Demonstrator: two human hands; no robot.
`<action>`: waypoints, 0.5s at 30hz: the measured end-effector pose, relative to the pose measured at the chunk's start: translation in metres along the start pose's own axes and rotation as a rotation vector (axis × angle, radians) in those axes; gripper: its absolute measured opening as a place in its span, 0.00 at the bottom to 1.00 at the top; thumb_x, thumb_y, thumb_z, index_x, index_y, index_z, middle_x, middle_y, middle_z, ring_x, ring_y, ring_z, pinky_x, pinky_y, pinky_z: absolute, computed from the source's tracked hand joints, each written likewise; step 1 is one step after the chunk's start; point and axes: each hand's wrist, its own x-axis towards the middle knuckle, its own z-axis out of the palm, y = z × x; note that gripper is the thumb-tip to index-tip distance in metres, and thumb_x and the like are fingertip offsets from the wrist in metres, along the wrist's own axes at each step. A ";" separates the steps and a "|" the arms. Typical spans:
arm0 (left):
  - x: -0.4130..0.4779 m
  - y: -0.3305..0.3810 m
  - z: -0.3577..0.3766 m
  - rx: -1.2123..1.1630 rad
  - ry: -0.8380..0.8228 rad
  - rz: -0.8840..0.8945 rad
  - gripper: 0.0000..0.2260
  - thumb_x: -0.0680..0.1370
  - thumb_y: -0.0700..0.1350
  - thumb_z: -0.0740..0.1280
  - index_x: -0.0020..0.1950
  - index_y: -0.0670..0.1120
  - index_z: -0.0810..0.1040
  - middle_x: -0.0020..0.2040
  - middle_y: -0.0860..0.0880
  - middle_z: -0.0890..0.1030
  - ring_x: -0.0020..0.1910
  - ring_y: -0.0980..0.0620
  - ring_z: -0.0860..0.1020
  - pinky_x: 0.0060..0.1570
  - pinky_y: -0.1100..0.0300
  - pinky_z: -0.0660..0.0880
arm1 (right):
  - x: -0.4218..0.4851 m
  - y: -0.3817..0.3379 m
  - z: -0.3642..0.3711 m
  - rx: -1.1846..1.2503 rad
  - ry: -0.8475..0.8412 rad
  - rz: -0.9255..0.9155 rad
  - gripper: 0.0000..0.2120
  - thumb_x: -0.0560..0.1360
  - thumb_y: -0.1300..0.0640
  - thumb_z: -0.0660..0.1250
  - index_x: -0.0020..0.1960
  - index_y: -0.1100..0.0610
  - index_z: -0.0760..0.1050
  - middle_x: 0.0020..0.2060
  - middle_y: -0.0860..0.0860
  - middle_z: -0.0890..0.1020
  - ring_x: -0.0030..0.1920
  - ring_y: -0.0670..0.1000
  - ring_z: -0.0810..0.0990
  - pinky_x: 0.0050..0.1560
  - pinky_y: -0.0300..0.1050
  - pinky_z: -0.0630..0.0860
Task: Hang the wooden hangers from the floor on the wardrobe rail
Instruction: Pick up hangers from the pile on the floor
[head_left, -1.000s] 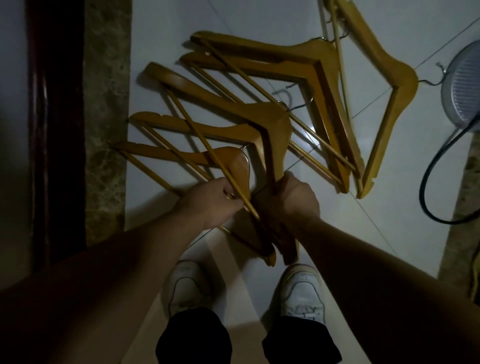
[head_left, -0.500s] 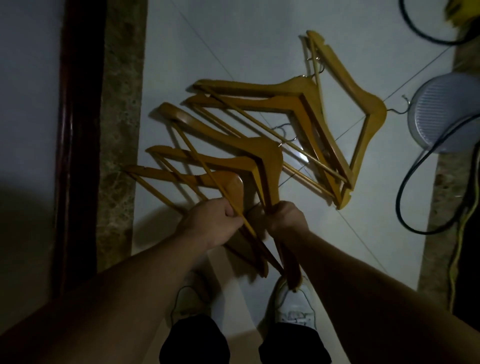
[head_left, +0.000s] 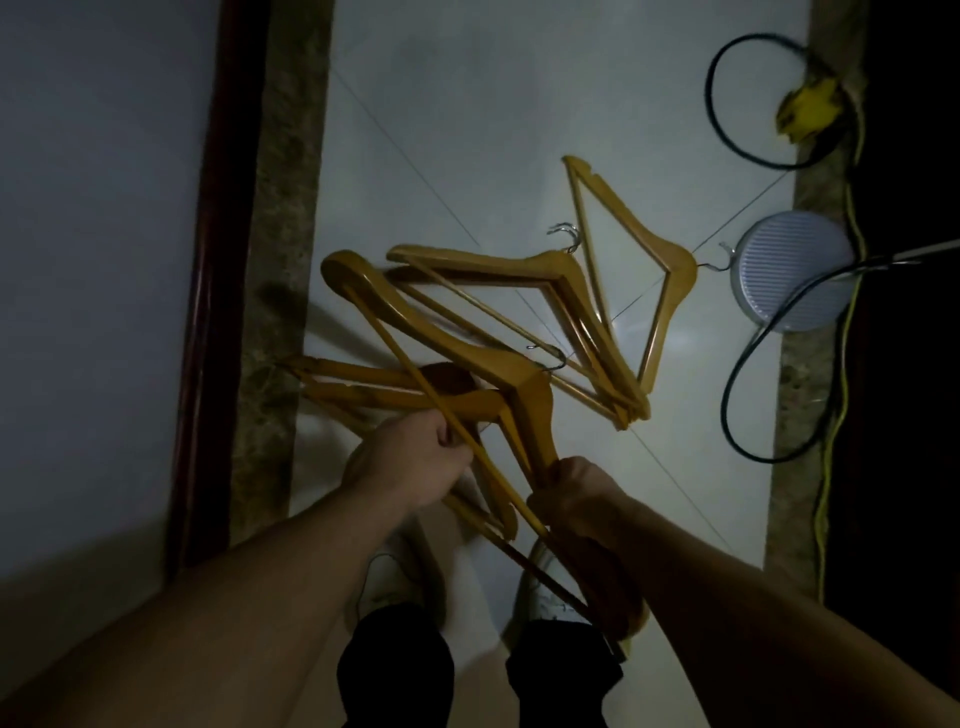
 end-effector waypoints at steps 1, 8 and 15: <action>-0.006 0.003 -0.003 0.008 0.014 -0.006 0.09 0.76 0.56 0.67 0.39 0.53 0.75 0.37 0.52 0.80 0.38 0.51 0.78 0.37 0.55 0.74 | -0.008 -0.001 0.001 0.019 0.008 -0.008 0.05 0.73 0.56 0.73 0.45 0.55 0.77 0.41 0.52 0.82 0.41 0.50 0.83 0.40 0.41 0.80; -0.055 0.027 -0.029 0.065 0.243 -0.011 0.15 0.77 0.54 0.65 0.33 0.50 0.72 0.29 0.50 0.74 0.30 0.50 0.75 0.31 0.56 0.71 | -0.068 -0.015 -0.009 0.061 0.092 -0.003 0.07 0.75 0.59 0.71 0.47 0.54 0.73 0.41 0.51 0.80 0.41 0.49 0.81 0.38 0.40 0.78; -0.084 0.066 -0.055 0.009 0.352 0.091 0.14 0.77 0.51 0.67 0.33 0.51 0.71 0.29 0.50 0.75 0.30 0.50 0.76 0.29 0.56 0.74 | -0.123 -0.016 -0.018 0.006 0.348 0.022 0.12 0.77 0.59 0.67 0.54 0.53 0.65 0.45 0.53 0.78 0.45 0.52 0.80 0.45 0.48 0.81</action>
